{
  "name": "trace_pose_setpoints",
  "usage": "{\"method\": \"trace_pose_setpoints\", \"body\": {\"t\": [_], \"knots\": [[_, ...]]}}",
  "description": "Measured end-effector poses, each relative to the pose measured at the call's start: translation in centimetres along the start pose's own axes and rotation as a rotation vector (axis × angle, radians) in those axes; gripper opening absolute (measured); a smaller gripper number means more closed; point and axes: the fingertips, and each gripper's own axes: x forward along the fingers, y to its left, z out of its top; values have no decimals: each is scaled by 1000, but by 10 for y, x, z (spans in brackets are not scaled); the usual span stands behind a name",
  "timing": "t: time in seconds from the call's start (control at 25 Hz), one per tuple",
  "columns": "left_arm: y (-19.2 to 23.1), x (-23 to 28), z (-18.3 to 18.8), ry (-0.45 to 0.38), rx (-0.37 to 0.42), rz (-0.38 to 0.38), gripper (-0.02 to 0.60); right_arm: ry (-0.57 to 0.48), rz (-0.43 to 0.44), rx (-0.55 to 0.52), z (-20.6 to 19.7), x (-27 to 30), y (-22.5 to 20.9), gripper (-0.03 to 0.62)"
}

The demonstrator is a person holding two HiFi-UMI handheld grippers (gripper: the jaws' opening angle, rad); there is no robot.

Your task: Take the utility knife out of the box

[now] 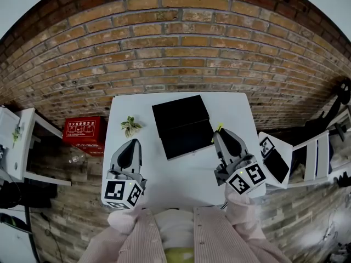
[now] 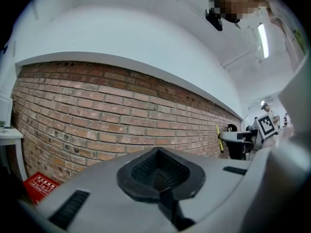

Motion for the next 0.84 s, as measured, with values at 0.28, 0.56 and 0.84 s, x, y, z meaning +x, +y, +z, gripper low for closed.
{"method": "trace_pose_setpoints", "body": {"t": [0.28,0.56,0.84], "knots": [[1,3,-6,33,1,6,-8,8,-14,-6,-3,-1,-5,55],[2,5,-8,42,2,7,-8,22,-19,-22,-6,0,-7,55],[0,8,-11,51,4,5,-8,39,-21,-35,-11,0,-11,55]]}}
